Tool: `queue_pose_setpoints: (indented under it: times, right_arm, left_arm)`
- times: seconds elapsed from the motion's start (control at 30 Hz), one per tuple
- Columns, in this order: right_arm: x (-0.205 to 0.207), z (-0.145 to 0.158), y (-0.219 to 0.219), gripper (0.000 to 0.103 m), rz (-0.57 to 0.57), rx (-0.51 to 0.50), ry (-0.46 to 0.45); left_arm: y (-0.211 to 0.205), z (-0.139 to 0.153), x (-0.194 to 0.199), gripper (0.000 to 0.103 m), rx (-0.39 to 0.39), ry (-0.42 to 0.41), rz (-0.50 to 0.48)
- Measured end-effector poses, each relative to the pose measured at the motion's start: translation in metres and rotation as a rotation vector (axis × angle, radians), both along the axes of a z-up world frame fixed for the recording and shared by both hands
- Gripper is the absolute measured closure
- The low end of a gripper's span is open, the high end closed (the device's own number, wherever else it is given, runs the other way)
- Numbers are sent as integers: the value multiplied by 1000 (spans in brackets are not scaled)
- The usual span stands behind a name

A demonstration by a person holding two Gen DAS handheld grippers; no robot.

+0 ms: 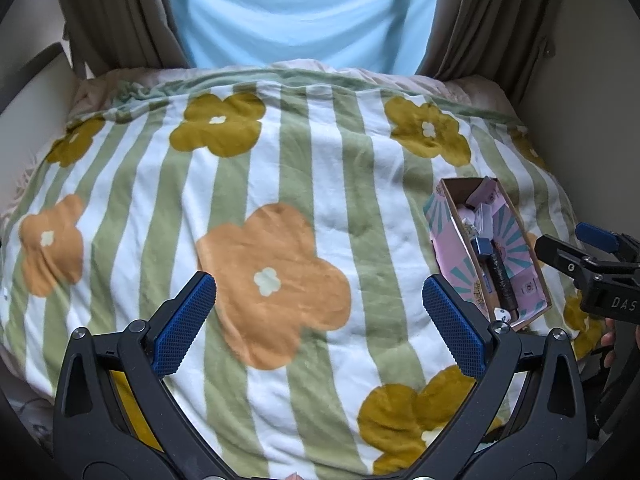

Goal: Organize objects

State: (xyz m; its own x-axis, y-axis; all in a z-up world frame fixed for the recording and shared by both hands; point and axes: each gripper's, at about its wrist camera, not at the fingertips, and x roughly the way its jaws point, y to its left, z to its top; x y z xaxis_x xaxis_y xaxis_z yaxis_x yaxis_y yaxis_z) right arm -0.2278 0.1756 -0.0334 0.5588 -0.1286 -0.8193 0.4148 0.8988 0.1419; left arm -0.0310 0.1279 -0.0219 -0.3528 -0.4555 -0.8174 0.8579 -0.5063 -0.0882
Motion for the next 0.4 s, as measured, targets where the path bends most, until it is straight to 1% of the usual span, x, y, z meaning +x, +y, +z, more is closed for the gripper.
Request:
queue_pose_setpoints:
  times: [0.13, 0.23, 0.33, 0.4]
  right_arm:
    - [0, 0, 0, 0, 4, -2, 0]
    - [-1, -1, 1, 0, 6, -2, 1]
    - [-1, -1, 0, 0, 7, -3, 1]
    - [-1, -1, 0, 0, 7, -3, 2]
  left_arm:
    - [-3, 4, 2, 0, -11, -2, 30]
    - [-6, 8, 5, 0, -21, 17, 51]
    - [-8, 9, 7, 0, -35, 2, 95]
    - [-8, 9, 9, 0, -50, 0, 103]
